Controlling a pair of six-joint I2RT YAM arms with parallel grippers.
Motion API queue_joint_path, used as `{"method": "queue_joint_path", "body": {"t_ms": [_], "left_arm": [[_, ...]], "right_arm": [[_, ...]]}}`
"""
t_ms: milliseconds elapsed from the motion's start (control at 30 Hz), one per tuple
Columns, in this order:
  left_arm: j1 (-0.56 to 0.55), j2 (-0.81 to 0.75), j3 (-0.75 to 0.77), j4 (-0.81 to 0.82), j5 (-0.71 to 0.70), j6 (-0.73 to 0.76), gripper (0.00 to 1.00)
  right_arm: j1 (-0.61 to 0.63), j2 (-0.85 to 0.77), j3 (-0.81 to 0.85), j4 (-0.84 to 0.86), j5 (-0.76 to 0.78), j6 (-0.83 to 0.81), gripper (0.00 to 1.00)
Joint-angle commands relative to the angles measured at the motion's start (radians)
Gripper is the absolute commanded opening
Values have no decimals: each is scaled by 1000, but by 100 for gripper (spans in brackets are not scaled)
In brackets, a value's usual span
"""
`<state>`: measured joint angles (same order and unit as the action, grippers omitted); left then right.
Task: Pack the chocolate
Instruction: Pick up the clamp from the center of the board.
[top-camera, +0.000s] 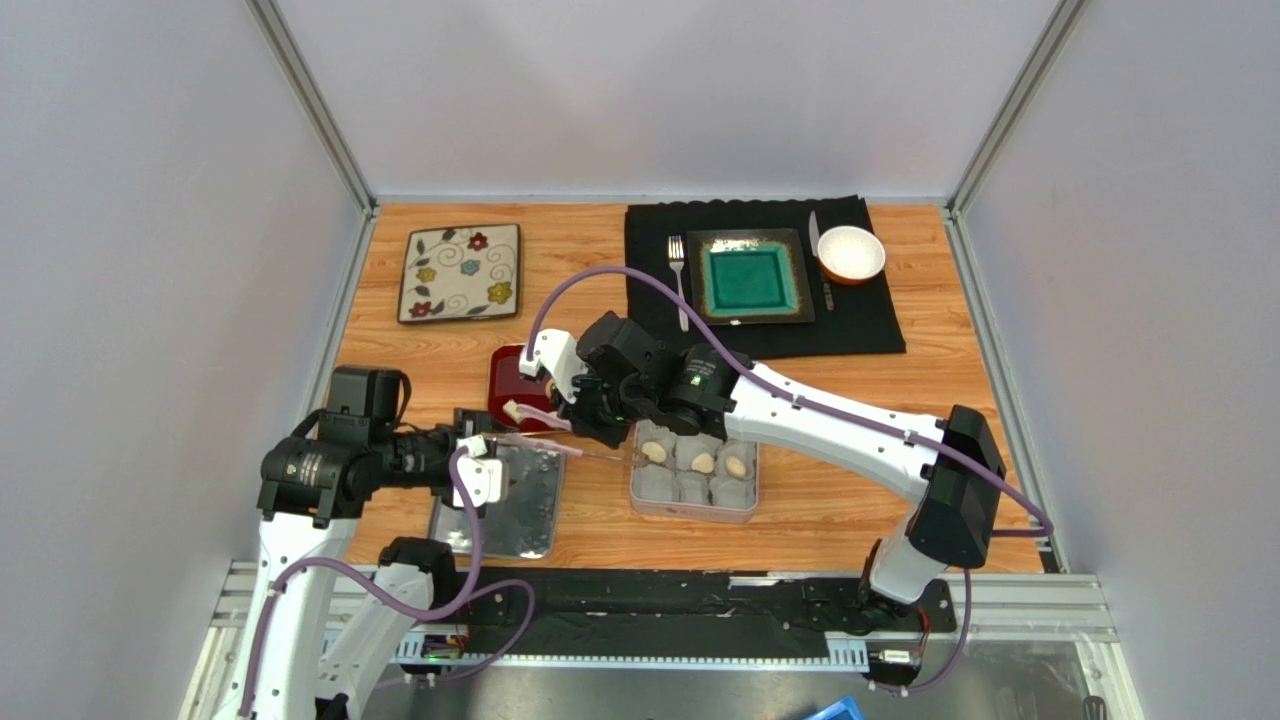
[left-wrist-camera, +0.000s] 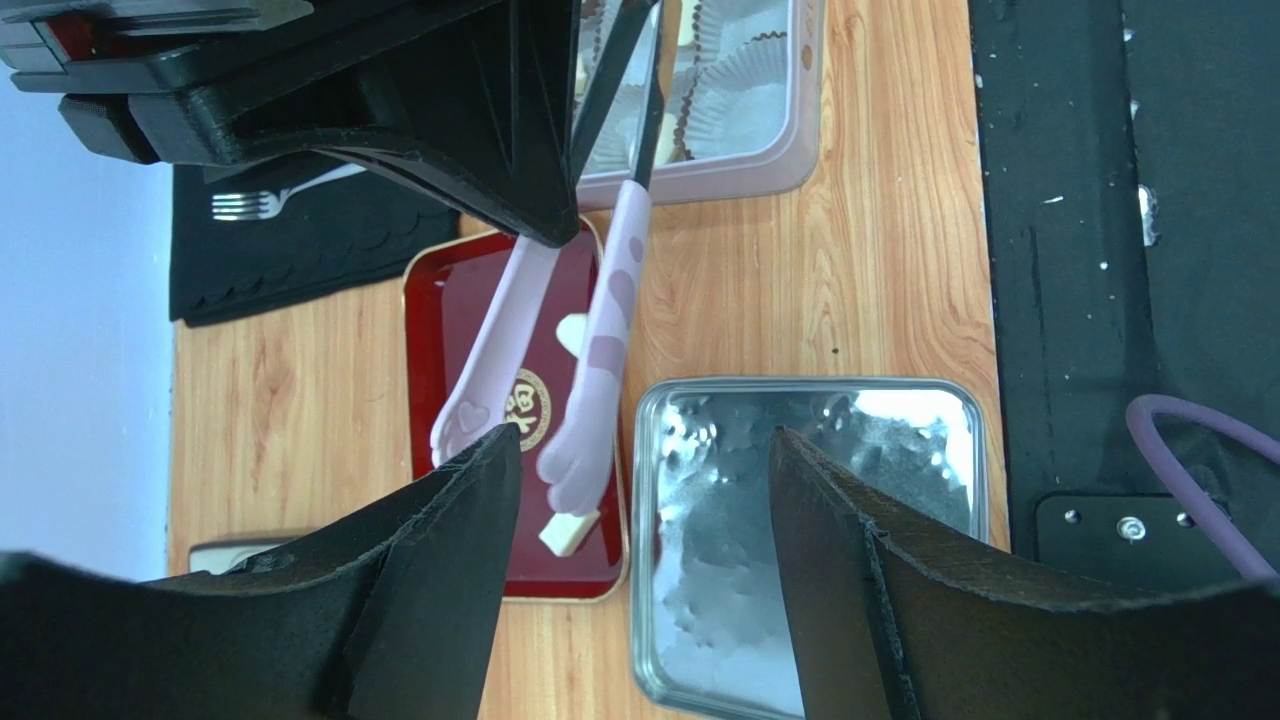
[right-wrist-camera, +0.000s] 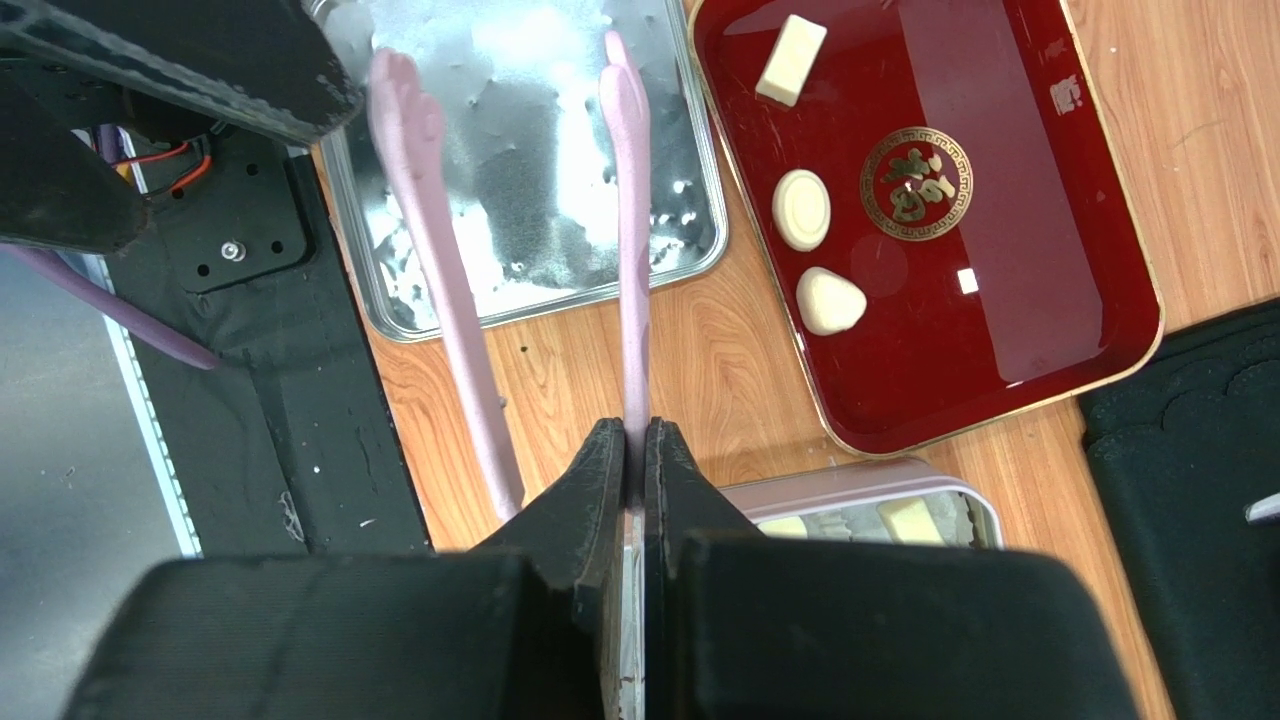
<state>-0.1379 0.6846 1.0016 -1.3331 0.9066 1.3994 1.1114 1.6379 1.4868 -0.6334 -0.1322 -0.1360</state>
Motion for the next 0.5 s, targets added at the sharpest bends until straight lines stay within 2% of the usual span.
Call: {"method": "queue_joint_path", "body": {"t_ms": [0, 267, 467], "left_arm": [[-5, 18, 14, -103, 18, 17, 70], [-5, 36, -3, -107, -3, 3, 67], [-5, 53, -1, -110, -20, -7, 57]], "right_arm": [[24, -24, 53, 37, 14, -8, 0], [65, -36, 64, 38, 55, -20, 0], [77, -46, 76, 46, 74, -28, 0]]}}
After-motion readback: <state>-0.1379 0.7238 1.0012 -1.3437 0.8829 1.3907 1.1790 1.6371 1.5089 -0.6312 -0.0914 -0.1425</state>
